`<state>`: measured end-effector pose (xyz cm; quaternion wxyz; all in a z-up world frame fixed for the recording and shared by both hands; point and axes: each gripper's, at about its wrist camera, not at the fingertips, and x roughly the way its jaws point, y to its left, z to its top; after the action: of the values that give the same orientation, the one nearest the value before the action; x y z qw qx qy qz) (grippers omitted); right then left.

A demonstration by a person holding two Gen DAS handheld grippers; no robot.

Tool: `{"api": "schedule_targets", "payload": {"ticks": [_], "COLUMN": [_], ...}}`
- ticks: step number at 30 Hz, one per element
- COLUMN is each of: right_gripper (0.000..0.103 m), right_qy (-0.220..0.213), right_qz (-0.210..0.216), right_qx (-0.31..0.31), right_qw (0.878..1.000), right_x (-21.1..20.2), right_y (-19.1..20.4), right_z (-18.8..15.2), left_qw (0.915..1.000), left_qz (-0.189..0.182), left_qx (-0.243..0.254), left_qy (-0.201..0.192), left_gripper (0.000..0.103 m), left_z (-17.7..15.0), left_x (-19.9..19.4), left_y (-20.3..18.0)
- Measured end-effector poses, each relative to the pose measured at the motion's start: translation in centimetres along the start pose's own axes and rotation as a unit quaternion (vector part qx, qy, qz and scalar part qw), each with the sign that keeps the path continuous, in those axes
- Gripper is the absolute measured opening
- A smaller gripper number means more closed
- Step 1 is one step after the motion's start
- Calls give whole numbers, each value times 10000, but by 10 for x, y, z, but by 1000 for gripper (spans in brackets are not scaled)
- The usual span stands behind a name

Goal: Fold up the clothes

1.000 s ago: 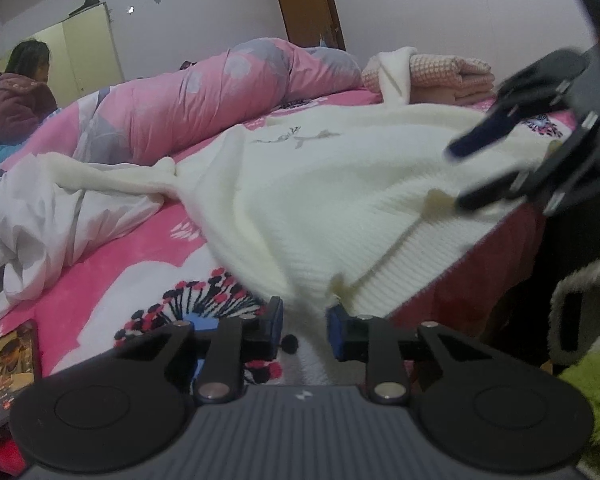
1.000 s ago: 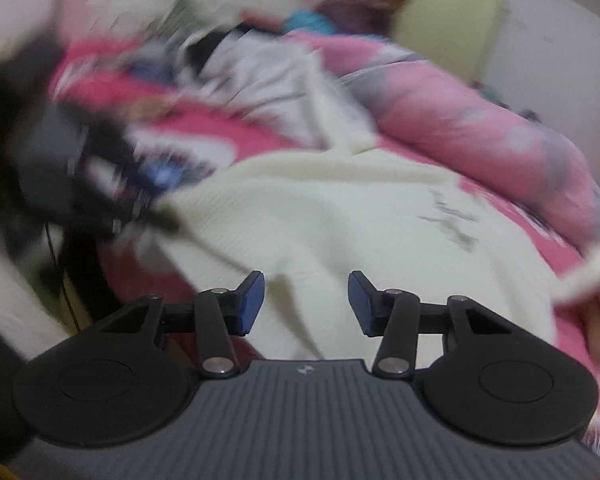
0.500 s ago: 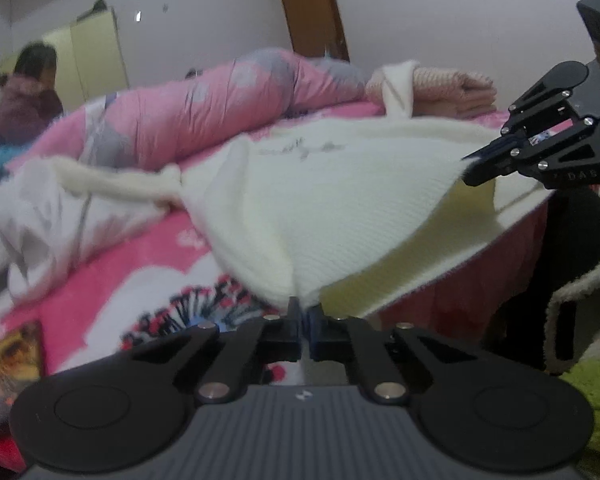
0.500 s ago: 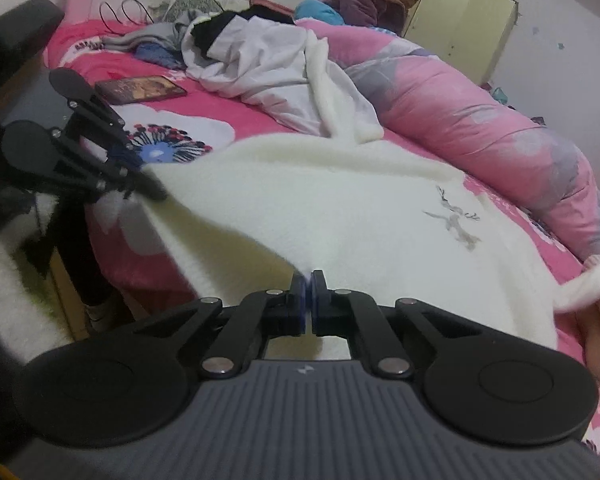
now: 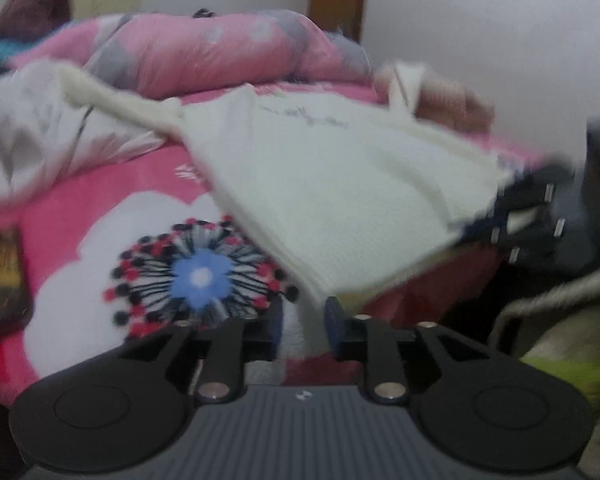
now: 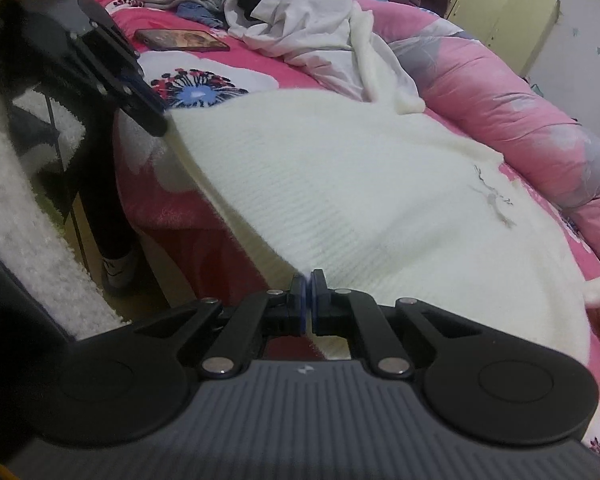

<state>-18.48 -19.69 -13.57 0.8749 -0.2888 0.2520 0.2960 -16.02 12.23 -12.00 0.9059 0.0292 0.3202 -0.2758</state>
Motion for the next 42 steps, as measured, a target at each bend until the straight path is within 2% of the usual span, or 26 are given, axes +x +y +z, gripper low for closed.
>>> {"api": "schedule_targets", "payload": {"ticks": [2, 5, 6, 8, 11, 15, 17, 19, 21, 23, 25, 27, 29, 30, 35, 37, 39, 41, 42], "right_gripper": [1, 2, 2, 2, 2, 2, 2, 2, 2, 2, 2, 2, 2, 2, 3, 3, 4, 7, 15], "right_qy": [-22, -63, -77, -98, -104, -105, -113, -124, -135, -158, -212, -178, -98, -46, 53, -82, -388, -880, -1116], "right_qz": [5, 31, 41, 55, 64, 74, 82, 92, 123, 140, 188, 254, 318, 354, 188, 91, -57, -343, -517], "right_qx": [4, 56, 68, 100, 121, 102, 131, 173, 214, 191, 102, 141, 256, 363, 789, 1386, 2106, 2903, 3299], "right_qw": [10000, 10000, 9999, 9999, 9999, 9999, 9998, 9997, 9996, 9996, 9995, 9994, 9991, 9987, 9967, 9903, 9768, 9523, 9360], "right_x": [0, 0, -1, -1, -1, -1, -1, 0, -1, -4, -9, -8, -4, 0, -14, -33, -58, -87, -100], "right_y": [1, 0, -1, -1, -2, -2, -3, -3, -4, -4, -3, -2, -3, -4, -9, -26, -47, -71, -83], "right_z": [-1, -2, -3, -4, -5, -5, -5, -6, -6, -4, 0, -2, -7, -10, -23, -34, -47, -64, -74], "left_qw": [9982, 9880, 9851, 9805, 9807, 9770, 9758, 9745, 9713, 9684, 9688, 9716, 9730, 9735, 9762, 9791, 9814, 9846, 9859], "left_qz": [-192, -363, -377, -279, -49, -136, 27, 15, -11, -75, -82, 20, 179, 196, 248, 388, 479, 494, 502], "left_qx": [-557, -1478, -1657, -1929, -1956, -2106, -2151, -2216, -2359, -2491, -2476, -2365, -2276, -2253, -2147, -1988, -1858, -1669, -1572], "left_qy": [-120, -260, -272, -234, -34, 307, 387, 354, 306, 69, -92, 8, 350, 338, 182, 160, 16, -168, -261], "left_gripper": [29, 43, 49, 52, 52, 47, 36, 11, 9, 9, 9, 9, 10, 10, 25, 33, 35, 37, 38], "left_z": [6, 25, 33, 50, 69, 79, 81, 82, 84, 88, 90, 86, 76, 75, 71, 71, 72, 75, 76], "left_x": [-11, -8, -3, 16, 49, 86, 99, 104, 101, 87, 75, 79, 95, 94, 85, 78, 67, 59, 54], "left_y": [23, 55, 61, 73, 81, 87, 87, 88, 87, 89, 90, 90, 90, 90, 89, 85, 81, 72, 67]}}
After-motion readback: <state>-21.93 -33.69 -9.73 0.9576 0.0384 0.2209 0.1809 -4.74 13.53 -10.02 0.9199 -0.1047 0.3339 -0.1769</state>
